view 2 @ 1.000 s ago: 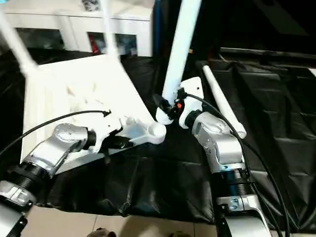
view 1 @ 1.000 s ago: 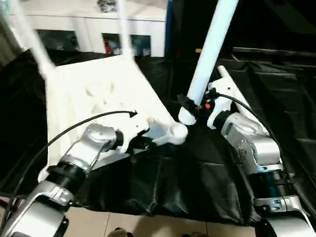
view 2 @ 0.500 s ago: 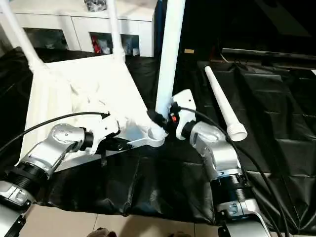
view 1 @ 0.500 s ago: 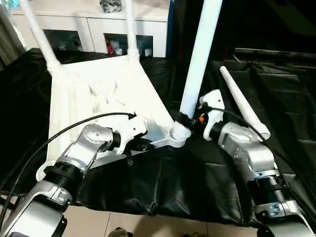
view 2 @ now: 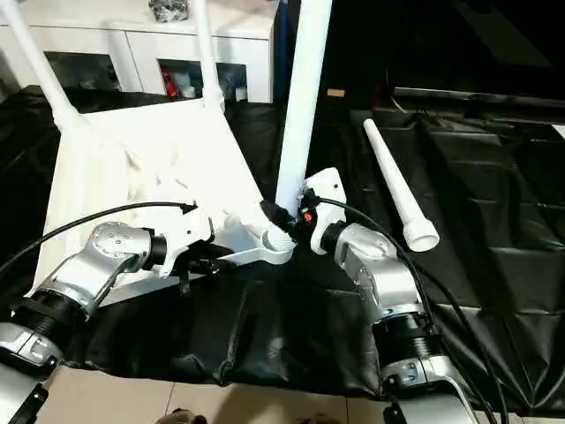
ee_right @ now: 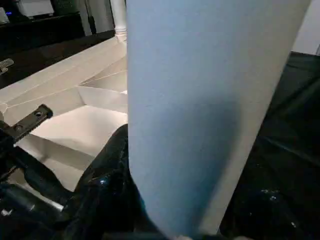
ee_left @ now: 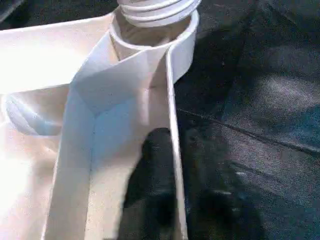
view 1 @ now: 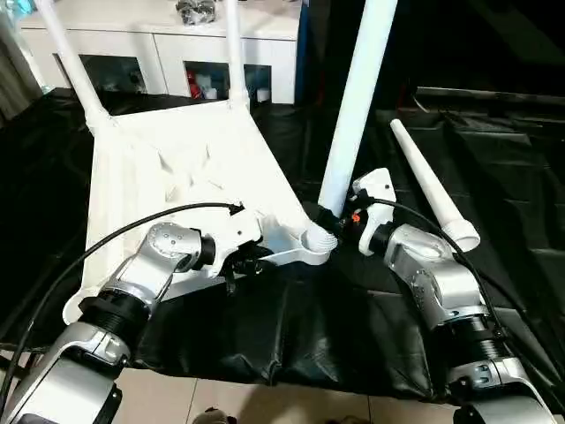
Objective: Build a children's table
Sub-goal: Insert table leg to table base
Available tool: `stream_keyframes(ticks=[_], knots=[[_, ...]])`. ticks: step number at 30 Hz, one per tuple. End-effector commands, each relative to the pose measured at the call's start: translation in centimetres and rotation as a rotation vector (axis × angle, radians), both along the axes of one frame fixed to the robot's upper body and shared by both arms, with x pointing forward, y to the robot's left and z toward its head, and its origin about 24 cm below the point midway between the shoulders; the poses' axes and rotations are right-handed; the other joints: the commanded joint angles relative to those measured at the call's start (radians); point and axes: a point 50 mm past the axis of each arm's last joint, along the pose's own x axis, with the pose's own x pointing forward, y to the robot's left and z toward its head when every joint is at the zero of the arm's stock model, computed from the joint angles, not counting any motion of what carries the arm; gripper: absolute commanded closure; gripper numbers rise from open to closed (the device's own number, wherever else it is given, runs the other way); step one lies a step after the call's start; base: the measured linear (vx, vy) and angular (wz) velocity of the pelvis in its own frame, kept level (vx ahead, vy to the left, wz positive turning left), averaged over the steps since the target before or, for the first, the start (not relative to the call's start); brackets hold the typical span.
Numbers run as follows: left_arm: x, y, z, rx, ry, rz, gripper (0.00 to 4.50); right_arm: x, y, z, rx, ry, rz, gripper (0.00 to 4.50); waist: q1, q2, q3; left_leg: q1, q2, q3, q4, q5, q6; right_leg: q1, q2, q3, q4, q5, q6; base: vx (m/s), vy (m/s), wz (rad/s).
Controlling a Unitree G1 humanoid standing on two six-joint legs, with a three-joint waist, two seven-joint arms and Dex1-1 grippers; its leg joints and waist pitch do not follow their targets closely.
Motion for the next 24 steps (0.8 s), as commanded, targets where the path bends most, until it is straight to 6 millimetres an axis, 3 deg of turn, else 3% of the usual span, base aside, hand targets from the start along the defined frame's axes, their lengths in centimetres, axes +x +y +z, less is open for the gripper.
stream_keyframes(ticks=[1, 20, 23, 24], knots=[[-0.3, 0.4, -0.9, 0.025, 0.050, 0.009, 4.40, 0.2, 0.1, 0.4, 0.002, -0.018, 0.006, 2.61, -0.005, -0.004, -0.075, 0.022, 0.008, 0.000, -0.073, -0.327, -0.008, 0.038, -0.051, 0.034, -0.095, -0.450, -0.142, 0.000, 0.000, 0.00], [-0.6, 0.2, -1.0, -0.002, 0.066, -0.018, 4.50, 0.5, 1.0, -1.0, 0.001, 0.037, 0.041, 2.61, -0.010, -0.008, -0.074, 0.024, 0.010, -0.001, -0.074, -0.339, -0.004, 0.034, -0.054, 0.035, -0.096, -0.465, -0.148, 0.000, 0.000, 0.00], [-0.6, 0.1, -0.9, -0.010, 0.064, -0.022, 4.50, 0.8, 0.9, -1.2, 0.019, 0.044, 0.019, 2.61, -0.010, -0.002, -0.075, 0.025, 0.010, -0.001, -0.074, -0.345, -0.006, 0.033, -0.054, 0.035, -0.097, -0.467, -0.150, 0.000, 0.000, 0.00], [-0.6, 0.1, -0.9, -0.011, 0.064, -0.022, 4.50, 0.8, 0.8, -1.2, 0.029, 0.048, 0.012, 2.61, -0.013, -0.005, -0.074, 0.023, 0.010, -0.002, -0.075, -0.351, -0.007, 0.034, -0.052, 0.034, -0.097, -0.466, -0.150, 0.000, 0.000, 0.00]])
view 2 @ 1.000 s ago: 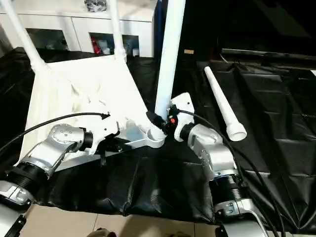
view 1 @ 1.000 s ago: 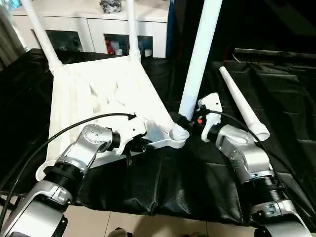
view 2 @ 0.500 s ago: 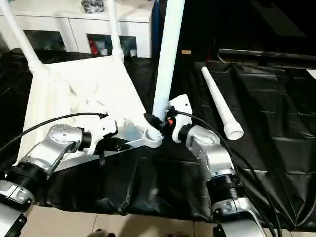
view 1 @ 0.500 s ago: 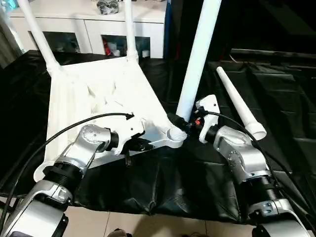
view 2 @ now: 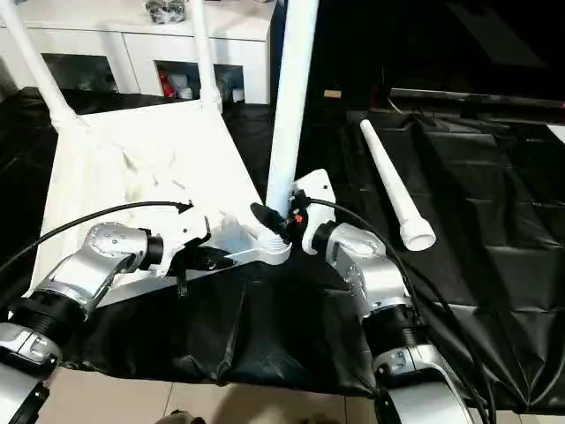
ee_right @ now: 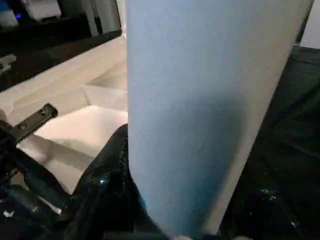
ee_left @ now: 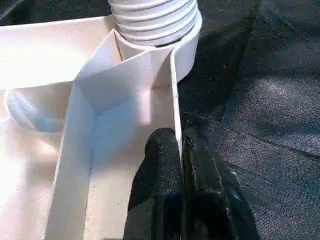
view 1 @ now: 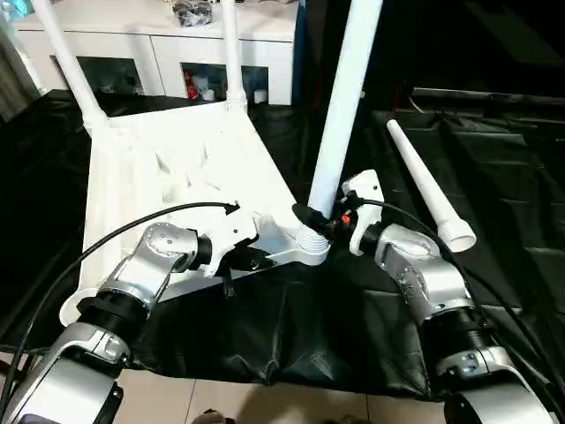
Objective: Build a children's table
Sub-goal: Insert table leg to table base
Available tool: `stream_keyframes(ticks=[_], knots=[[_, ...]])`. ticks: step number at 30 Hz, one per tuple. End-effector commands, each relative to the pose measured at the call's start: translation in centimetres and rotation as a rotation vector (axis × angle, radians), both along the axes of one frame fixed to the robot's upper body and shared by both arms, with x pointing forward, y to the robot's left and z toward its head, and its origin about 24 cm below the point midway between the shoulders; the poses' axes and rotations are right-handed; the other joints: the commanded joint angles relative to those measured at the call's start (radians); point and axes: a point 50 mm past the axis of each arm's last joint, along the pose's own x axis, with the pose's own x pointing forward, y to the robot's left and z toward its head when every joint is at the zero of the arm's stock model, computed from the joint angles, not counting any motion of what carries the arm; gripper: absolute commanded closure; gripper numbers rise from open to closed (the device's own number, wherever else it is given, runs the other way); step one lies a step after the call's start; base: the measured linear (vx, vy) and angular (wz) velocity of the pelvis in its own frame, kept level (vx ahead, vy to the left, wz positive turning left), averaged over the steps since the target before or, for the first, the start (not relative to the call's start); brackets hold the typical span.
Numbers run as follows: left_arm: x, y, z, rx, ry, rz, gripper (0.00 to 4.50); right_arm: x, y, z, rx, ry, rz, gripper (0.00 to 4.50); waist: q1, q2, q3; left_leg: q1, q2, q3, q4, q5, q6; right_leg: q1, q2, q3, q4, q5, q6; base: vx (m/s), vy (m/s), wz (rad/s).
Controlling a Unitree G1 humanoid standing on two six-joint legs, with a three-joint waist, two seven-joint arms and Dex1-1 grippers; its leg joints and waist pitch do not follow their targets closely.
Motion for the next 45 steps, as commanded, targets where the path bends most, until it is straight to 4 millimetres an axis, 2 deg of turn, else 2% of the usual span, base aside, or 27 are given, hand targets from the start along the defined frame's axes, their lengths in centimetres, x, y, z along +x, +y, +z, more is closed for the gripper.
stream_keyframes(ticks=[1, 8, 10, 12, 16, 17, 19, 21, 23, 27, 28, 30, 32, 34, 35, 37, 40, 41, 44, 45], knots=[[-0.6, -0.2, -0.8, 0.010, 0.036, -0.032, 4.50, 0.3, -0.3, -0.4, 0.009, 0.026, -0.029, 2.61, -0.005, 0.002, -0.071, 0.023, 0.010, -0.003, -0.075, -0.355, -0.008, 0.034, -0.052, 0.034, -0.095, -0.462, -0.153, 0.000, 0.000, 0.00], [-0.2, -0.2, -0.7, 0.006, 0.015, 0.004, 4.50, -0.5, -1.3, -1.6, 0.098, 0.044, -0.084, 2.61, -0.007, 0.000, -0.068, 0.030, 0.010, -0.002, -0.074, -0.390, -0.004, 0.027, -0.054, 0.033, -0.106, -0.506, -0.145, 0.000, 0.000, 0.00], [-0.2, -0.2, -0.6, 0.004, 0.013, 0.008, 4.50, -0.7, -1.5, -1.8, 0.100, 0.040, -0.088, 2.61, -0.007, -0.002, -0.070, 0.024, 0.010, -0.003, -0.077, -0.377, -0.003, 0.033, -0.053, 0.032, -0.102, -0.498, -0.143, 0.000, 0.000, 0.00], [-0.1, -0.2, -0.6, 0.002, 0.012, 0.012, 4.50, -1.0, -1.6, -2.1, 0.099, 0.030, -0.100, 2.61, -0.007, 0.000, -0.070, 0.026, 0.011, -0.003, -0.077, -0.380, -0.003, 0.031, -0.053, 0.033, -0.103, -0.491, -0.144, 0.000, 0.000, 0.00], [0.0, -0.2, -0.6, 0.004, 0.007, 0.019, 4.50, -1.7, -1.7, -2.7, 0.025, -0.007, -0.096, 2.61, -0.005, -0.001, -0.069, 0.025, 0.010, -0.002, -0.078, -0.377, -0.001, 0.031, -0.053, 0.033, -0.104, -0.494, -0.142, 0.000, 0.000, 0.00], [0.0, -0.2, -0.6, 0.006, 0.005, 0.017, 4.50, -2.0, -1.3, -3.0, -0.023, -0.015, -0.056, 2.61, -0.005, 0.003, -0.069, 0.026, 0.010, -0.004, -0.080, -0.383, -0.003, 0.031, -0.052, 0.031, -0.105, -0.504, -0.139, 0.000, 0.000, 0.00], [0.0, -0.3, -0.6, 0.009, 0.004, 0.009, 4.50, -2.2, -0.8, -3.0, -0.057, -0.015, -0.018, 2.61, -0.007, 0.000, -0.068, 0.025, 0.008, -0.003, -0.079, -0.395, -0.005, 0.031, -0.051, 0.031, -0.106, -0.522, -0.130, 0.000, 0.000, 0.00], [0.0, -0.3, -0.6, 0.017, 0.001, -0.003, 4.50, -2.0, -0.5, -2.8, -0.075, -0.011, 0.004, 2.61, -0.009, 0.000, -0.066, 0.028, 0.007, -0.006, -0.078, -0.416, -0.005, 0.028, -0.054, 0.029, -0.113, -0.571, -0.115, 0.000, 0.000, 0.00], [-0.1, -0.3, -0.6, 0.016, 0.004, -0.011, 4.50, -1.8, -0.4, -2.7, -0.082, -0.007, 0.015, 2.61, -0.011, 0.000, -0.066, 0.028, 0.008, -0.008, -0.079, -0.423, -0.006, 0.026, -0.054, 0.028, -0.115, -0.582, -0.111, 0.000, 0.000, 0.00], [-0.2, -0.3, -0.5, 0.018, 0.005, -0.025, 4.50, -1.5, 0.0, -2.5, -0.107, 0.011, 0.059, 2.61, -0.015, -0.001, -0.067, 0.027, 0.007, -0.010, -0.079, -0.434, -0.008, 0.027, -0.052, 0.027, -0.113, -0.575, -0.114, 0.000, 0.000, 0.00], [-0.2, -0.3, -0.5, 0.021, 0.004, -0.028, 4.50, -1.4, 0.1, -2.5, -0.122, 0.020, 0.078, 2.61, -0.016, -0.004, -0.067, 0.026, 0.007, -0.009, -0.079, -0.431, -0.006, 0.027, -0.052, 0.027, -0.114, -0.573, -0.115, 0.000, 0.000, 0.00], [-0.3, -0.3, -0.5, 0.026, 0.005, -0.036, 4.50, -1.3, 0.3, -2.6, -0.156, 0.030, 0.114, 2.61, -0.017, -0.001, -0.067, 0.026, 0.008, -0.009, -0.079, -0.433, -0.006, 0.026, -0.053, 0.028, -0.113, -0.570, -0.117, 0.000, 0.000, 0.00], [-0.3, -0.3, -0.5, 0.027, 0.005, -0.039, 4.50, -1.1, 0.4, -2.5, -0.169, 0.036, 0.126, 2.61, -0.017, -0.006, -0.068, 0.027, 0.008, -0.009, -0.078, -0.428, -0.005, 0.025, -0.055, 0.029, -0.112, -0.569, -0.120, 0.000, 0.000, 0.00], [-0.3, -0.2, -0.4, 0.027, 0.003, -0.042, 4.50, -0.7, 0.5, -2.2, -0.190, 0.026, 0.134, 2.61, -0.018, -0.003, -0.067, 0.026, 0.009, -0.009, -0.079, -0.434, -0.007, 0.024, -0.056, 0.028, -0.113, -0.571, -0.123, 0.000, 0.000, 0.00], [-0.2, -0.2, -0.3, 0.027, 0.002, -0.044, 4.50, -0.4, 0.6, -2.0, -0.193, 0.027, 0.130, 2.61, -0.020, -0.005, -0.067, 0.023, 0.009, -0.011, -0.080, -0.437, -0.010, 0.027, -0.055, 0.026, -0.111, -0.574, -0.120, 0.000, 0.000, 0.00], [-0.2, -0.3, -0.3, 0.026, 0.001, -0.044, 4.50, -0.2, 0.6, -1.9, -0.194, 0.027, 0.129, 2.61, -0.022, -0.006, -0.065, 0.027, 0.008, -0.011, -0.079, -0.455, -0.012, 0.022, -0.055, 0.025, -0.116, -0.597, -0.112, 0.000, 0.000, 0.00], [-0.1, -0.3, -0.2, 0.024, -0.001, -0.043, 4.50, 0.1, 0.6, -1.6, -0.197, 0.026, 0.132, 2.61, -0.025, -0.010, -0.065, 0.026, 0.007, -0.014, -0.079, -0.466, -0.014, 0.023, -0.055, 0.022, -0.119, -0.625, -0.100, 0.000, 0.000, 0.00], [-0.1, -0.3, -0.2, 0.024, 0.000, -0.044, 4.50, 0.1, 0.6, -1.6, -0.198, 0.027, 0.138, 2.61, -0.024, -0.009, -0.065, 0.027, 0.007, -0.014, -0.078, -0.467, -0.014, 0.021, -0.055, 0.022, -0.121, -0.629, -0.097, 0.000, 0.000, 0.00], [-0.1, -0.3, -0.2, 0.025, 0.000, -0.045, 4.50, 0.1, 0.6, -1.7, -0.204, 0.030, 0.146, 2.61, -0.024, -0.009, -0.065, 0.028, 0.007, -0.014, -0.079, -0.471, -0.014, 0.020, -0.054, 0.022, -0.120, -0.623, -0.100, 0.000, 0.000, 0.00], [-0.1, -0.3, -0.2, 0.026, 0.000, -0.046, 4.50, 0.0, 0.5, -1.8, -0.208, 0.033, 0.153, 2.61, -0.025, -0.012, -0.065, 0.028, 0.008, -0.014, -0.079, -0.470, -0.013, 0.020, -0.054, 0.023, -0.121, -0.621, -0.100, 0.000, 0.000, 0.00]])
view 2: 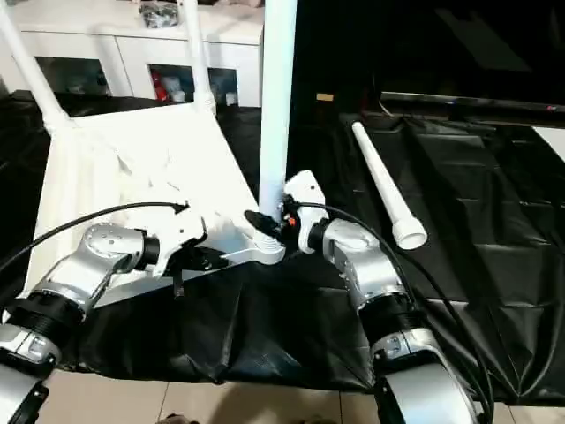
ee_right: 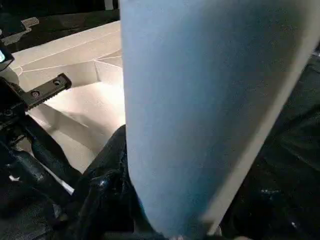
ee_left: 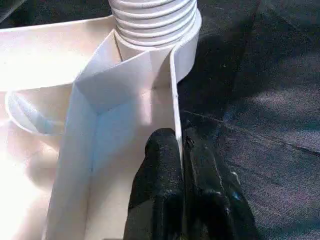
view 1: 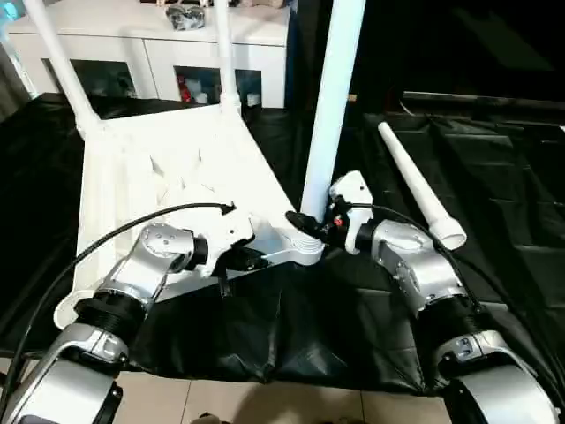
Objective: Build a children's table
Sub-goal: Insert table leg to table base
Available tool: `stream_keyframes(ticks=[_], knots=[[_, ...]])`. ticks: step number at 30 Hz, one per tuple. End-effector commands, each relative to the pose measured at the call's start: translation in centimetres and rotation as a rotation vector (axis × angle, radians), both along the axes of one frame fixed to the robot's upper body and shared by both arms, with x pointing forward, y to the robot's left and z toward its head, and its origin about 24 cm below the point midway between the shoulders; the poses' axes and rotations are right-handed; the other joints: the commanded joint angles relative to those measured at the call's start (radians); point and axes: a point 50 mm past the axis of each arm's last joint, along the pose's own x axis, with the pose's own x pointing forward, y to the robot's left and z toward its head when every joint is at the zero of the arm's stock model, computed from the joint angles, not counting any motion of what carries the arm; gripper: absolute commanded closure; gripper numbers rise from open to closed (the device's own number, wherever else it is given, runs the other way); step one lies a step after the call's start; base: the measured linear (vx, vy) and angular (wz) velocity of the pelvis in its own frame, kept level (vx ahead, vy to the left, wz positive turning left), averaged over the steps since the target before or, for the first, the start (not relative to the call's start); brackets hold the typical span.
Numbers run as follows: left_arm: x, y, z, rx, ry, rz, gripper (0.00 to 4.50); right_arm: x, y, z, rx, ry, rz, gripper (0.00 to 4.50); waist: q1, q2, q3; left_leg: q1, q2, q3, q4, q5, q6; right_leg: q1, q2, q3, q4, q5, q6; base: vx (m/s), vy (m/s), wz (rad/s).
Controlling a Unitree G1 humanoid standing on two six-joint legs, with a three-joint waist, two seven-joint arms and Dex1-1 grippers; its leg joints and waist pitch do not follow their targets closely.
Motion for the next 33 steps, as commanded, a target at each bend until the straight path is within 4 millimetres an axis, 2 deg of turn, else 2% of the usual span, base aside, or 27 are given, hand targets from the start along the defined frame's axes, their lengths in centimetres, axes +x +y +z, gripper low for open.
stream_keyframes(ticks=[1, 7, 11, 18, 24, 27, 31, 32, 33], knots=[[-0.22, -0.76, 0.00, 0.009, 0.002, -0.064, 4.50, -0.42, -0.30, -1.72, -0.070, 0.075, 0.013, 2.61, -0.006, 0.000, -0.056, 0.028, 0.009, -0.006, -0.076, -0.468, -0.012, 0.018, -0.052, 0.027, -0.114, -0.614, -0.105, 0.000, 0.000, 0.00], [-0.36, -0.79, -0.11, 0.011, 0.008, -0.072, 4.50, -0.40, -0.35, -1.82, -0.076, 0.077, 0.016, 2.61, -0.007, 0.002, -0.055, 0.029, 0.009, -0.006, -0.077, -0.478, -0.013, 0.016, -0.052, 0.027, -0.114, -0.616, -0.107, 0.000, 0.000, 0.00], [-0.39, -0.86, -0.17, 0.012, 0.009, -0.074, 4.50, -0.36, -0.33, -1.86, -0.077, 0.076, 0.015, 2.61, -0.008, -0.001, -0.053, 0.031, 0.007, -0.007, -0.075, -0.492, -0.014, 0.013, -0.053, 0.024, -0.121, -0.657, -0.092, 0.000, 0.000, 0.00], [-0.40, -0.80, -0.18, 0.019, 0.007, -0.074, 4.50, -0.29, -0.22, -1.82, -0.082, 0.067, 0.011, 2.61, -0.009, -0.001, -0.053, 0.030, 0.008, -0.009, -0.078, -0.505, -0.015, 0.012, -0.053, 0.023, -0.122, -0.663, -0.088, 0.000, 0.000, 0.00], [-0.46, -0.77, -0.31, 0.030, 0.014, -0.078, 4.50, -0.27, -0.22, -2.03, -0.099, 0.081, 0.005, 2.61, -0.013, 0.002, -0.051, 0.031, 0.007, -0.012, -0.079, -0.525, -0.018, 0.011, -0.053, 0.018, -0.127, -0.689, -0.075, 0.000, 0.000, 0.00], [-0.47, -0.76, -0.34, 0.034, 0.016, -0.079, 4.50, -0.29, -0.28, -2.15, -0.110, 0.083, 0.007, 2.61, -0.013, 0.004, -0.054, 0.030, 0.009, -0.014, -0.085, -0.520, -0.018, 0.017, -0.054, 0.017, -0.127, -0.653, -0.083, 0.000, 0.000, 0.00], [-0.47, -0.75, -0.32, 0.039, 0.013, -0.085, 4.50, -0.31, -0.35, -1.95, -0.099, 0.070, 0.017, 2.61, -0.013, 0.003, -0.053, 0.032, 0.010, -0.012, -0.087, -0.526, -0.016, 0.014, -0.053, 0.021, -0.126, -0.625, -0.099, 0.000, 0.000, 0.00], [-0.51, -0.76, -0.34, 0.037, 0.016, -0.089, 4.50, -0.35, -0.32, -1.87, -0.087, 0.071, 0.026, 2.61, -0.012, 0.010, -0.053, 0.034, 0.010, -0.012, -0.087, -0.528, -0.017, 0.013, -0.053, 0.022, -0.126, -0.621, -0.103, 0.000, 0.000, 0.00], [-0.51, -0.76, -0.34, 0.036, 0.017, -0.089, 4.50, -0.36, -0.32, -1.86, -0.086, 0.071, 0.027, 2.61, -0.013, 0.006, -0.053, 0.035, 0.010, -0.010, -0.087, -0.530, -0.016, 0.013, -0.052, 0.022, -0.127, -0.620, -0.104, 0.000, 0.000, 0.00]])
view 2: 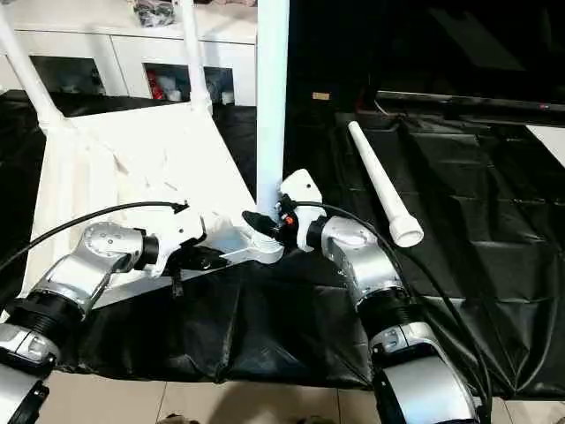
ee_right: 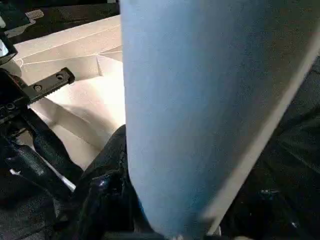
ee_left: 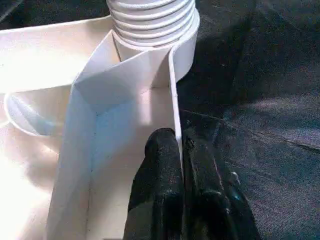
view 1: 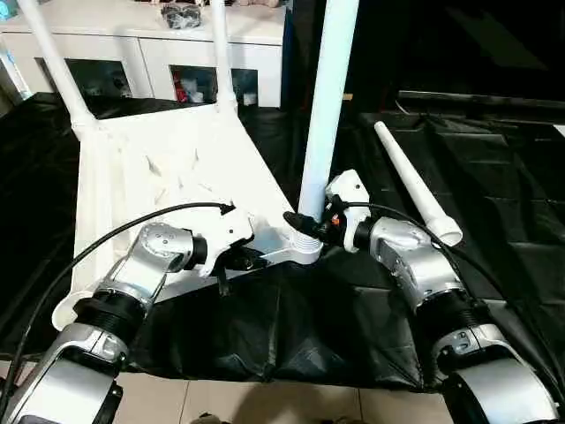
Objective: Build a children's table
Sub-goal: Insert table leg to table base
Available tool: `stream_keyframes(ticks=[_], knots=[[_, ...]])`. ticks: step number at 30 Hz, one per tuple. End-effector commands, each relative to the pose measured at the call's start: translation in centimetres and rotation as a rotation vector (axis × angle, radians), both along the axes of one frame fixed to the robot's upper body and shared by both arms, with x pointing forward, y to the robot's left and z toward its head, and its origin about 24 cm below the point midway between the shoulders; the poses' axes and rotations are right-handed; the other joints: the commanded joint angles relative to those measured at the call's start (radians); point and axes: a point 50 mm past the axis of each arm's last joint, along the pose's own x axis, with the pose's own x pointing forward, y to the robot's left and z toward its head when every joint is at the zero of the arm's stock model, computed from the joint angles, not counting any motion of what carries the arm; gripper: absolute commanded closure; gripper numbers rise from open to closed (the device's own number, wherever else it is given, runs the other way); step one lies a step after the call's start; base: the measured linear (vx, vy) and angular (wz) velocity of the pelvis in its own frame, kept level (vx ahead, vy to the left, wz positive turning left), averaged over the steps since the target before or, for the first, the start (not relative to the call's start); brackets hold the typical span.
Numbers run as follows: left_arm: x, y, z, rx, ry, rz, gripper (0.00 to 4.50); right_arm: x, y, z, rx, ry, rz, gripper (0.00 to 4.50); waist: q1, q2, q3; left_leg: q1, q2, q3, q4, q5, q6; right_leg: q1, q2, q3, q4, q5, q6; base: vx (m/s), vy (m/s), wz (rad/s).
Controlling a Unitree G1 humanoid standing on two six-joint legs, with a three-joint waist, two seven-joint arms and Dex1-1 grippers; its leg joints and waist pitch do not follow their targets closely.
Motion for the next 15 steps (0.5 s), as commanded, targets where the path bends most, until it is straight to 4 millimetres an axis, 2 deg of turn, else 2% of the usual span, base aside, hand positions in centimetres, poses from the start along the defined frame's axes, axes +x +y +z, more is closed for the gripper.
stream_keyframes(ticks=[1, 9, 10, 15], knots=[[-0.62, -0.84, -0.37, 0.021, 0.029, -0.095, 4.50, -0.61, -0.59, -1.89, -0.045, 0.090, 0.004, 2.61, -0.011, 0.007, -0.052, 0.035, 0.011, -0.006, -0.080, -0.530, -0.015, 0.013, -0.052, 0.025, -0.108, -0.620, -0.105, 0.000, 0.000, 0.00], [-0.88, -0.96, -0.34, 0.022, 0.042, -0.131, 4.50, -0.75, -0.91, -1.92, -0.042, 0.096, 0.049, 2.61, -0.005, 0.007, -0.056, 0.030, 0.015, -0.003, -0.083, -0.489, -0.012, 0.019, -0.053, 0.033, -0.097, -0.545, -0.137, 0.000, 0.000, 0.00], [-0.88, -0.96, -0.34, 0.022, 0.042, -0.131, 4.50, -0.75, -0.91, -1.92, -0.042, 0.096, 0.049, 2.61, -0.004, 0.003, -0.056, 0.029, 0.015, -0.002, -0.083, -0.480, -0.009, 0.020, -0.053, 0.034, -0.095, -0.539, -0.141, 0.000, 0.000, 0.00], [-0.92, -1.02, -0.15, 0.029, 0.043, -0.164, 4.50, -1.11, -1.00, -1.97, -0.042, 0.101, 0.118, 2.61, 0.001, 0.005, -0.057, 0.028, 0.016, 0.000, -0.083, -0.461, -0.006, 0.022, -0.054, 0.036, -0.092, -0.521, -0.149, 0.000, 0.000, 0.00]])
